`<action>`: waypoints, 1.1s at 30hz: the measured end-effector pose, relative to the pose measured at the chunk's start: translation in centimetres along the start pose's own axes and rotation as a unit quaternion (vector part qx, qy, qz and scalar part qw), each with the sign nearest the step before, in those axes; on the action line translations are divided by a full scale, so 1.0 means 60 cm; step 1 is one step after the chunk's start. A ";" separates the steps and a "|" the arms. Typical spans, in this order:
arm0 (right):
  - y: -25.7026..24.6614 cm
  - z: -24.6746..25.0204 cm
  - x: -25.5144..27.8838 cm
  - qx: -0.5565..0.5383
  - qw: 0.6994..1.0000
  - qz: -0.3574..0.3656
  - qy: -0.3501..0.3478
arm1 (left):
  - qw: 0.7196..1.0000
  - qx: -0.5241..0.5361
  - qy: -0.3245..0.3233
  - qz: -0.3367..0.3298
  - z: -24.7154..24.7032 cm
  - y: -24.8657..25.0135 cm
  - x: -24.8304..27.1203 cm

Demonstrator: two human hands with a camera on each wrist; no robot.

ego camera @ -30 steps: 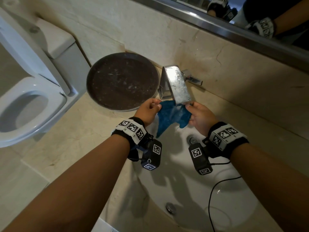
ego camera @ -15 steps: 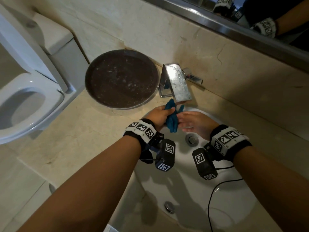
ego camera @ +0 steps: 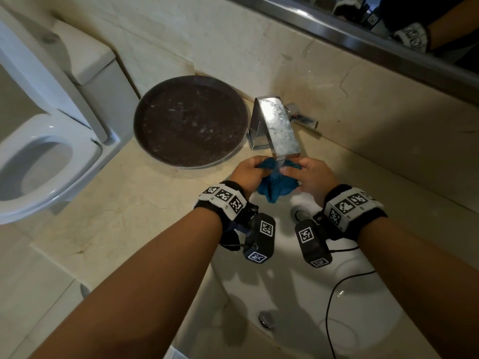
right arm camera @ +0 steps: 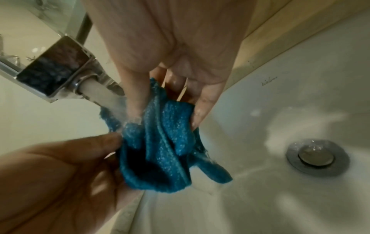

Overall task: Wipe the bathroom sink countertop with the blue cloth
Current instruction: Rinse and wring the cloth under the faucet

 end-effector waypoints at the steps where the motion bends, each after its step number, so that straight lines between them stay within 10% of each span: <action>1: -0.001 -0.002 -0.001 -0.012 1.000 0.004 0.006 | 1.000 -0.011 0.020 -0.002 0.011 -0.005 -0.003; 19: 0.006 -0.036 -0.005 -0.171 0.982 -0.037 -0.066 | 0.999 0.030 0.022 0.014 0.065 -0.031 0.010; 29: 0.000 -0.018 -0.002 -0.170 0.985 -0.020 0.000 | 0.983 -0.177 0.031 -0.046 0.071 -0.016 0.009; 33: -0.001 -0.010 0.005 -0.179 0.983 -0.036 -0.030 | 0.986 -0.164 -0.023 0.027 0.050 -0.014 0.021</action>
Point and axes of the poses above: each hand's wrist, its own x-axis away from the middle knuckle, its own z-axis out of the back of the hand, y = z × x, the point moved 3 cm from there along -x, towards the middle knuckle, and after that the axes turned 1 degree about z, right-handed, at the moved point
